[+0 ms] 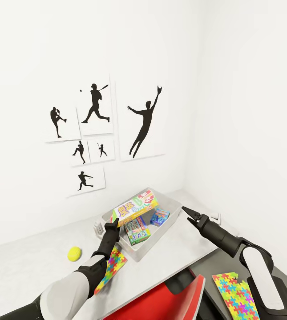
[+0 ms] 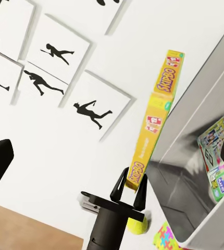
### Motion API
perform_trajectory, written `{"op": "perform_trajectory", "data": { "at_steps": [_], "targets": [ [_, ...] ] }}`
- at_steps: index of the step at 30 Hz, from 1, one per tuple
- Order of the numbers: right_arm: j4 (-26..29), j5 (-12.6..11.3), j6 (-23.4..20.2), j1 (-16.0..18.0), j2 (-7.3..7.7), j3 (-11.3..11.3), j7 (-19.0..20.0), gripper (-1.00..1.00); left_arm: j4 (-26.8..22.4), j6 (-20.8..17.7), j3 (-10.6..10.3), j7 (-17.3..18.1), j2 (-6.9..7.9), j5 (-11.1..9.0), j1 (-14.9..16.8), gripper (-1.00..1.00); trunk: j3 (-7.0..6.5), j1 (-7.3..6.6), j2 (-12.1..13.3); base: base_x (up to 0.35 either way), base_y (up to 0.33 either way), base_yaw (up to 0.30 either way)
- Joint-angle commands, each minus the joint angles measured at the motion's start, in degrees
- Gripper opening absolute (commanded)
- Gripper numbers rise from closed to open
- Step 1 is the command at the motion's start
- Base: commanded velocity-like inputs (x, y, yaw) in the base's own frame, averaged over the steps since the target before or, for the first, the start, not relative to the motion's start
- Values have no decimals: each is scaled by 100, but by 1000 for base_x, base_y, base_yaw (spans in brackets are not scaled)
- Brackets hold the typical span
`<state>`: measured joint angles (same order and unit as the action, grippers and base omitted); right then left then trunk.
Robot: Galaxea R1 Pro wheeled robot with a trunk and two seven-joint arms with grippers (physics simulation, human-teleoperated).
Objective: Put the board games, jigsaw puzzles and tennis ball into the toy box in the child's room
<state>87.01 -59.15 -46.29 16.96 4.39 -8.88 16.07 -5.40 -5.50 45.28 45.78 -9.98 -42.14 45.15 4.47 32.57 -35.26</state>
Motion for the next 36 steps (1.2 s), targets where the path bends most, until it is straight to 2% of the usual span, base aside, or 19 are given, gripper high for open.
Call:
{"op": "perform_trajectory", "data": {
  "at_steps": [1,9,30,36],
  "targets": [
    [0,17,-29,5,0,-9,28,100,-5,-57,-10,12,-2,-58,3,-100,11,2,-9,-76,0,0],
    [2,17,-29,6,0,-9,35,100,-5,-50,-10,14,-2,-58,3,-100,11,2,-9,-114,0,0],
    [7,17,-29,8,-7,-9,36,100,-5,-46,-10,14,-2,-64,3,-100,11,2,-9,-4,-6,0],
    [6,17,-29,5,0,-9,36,100,-5,-47,-16,157,-2,-57,3,-100,11,2,-9,0,0,0]
  ]
}}
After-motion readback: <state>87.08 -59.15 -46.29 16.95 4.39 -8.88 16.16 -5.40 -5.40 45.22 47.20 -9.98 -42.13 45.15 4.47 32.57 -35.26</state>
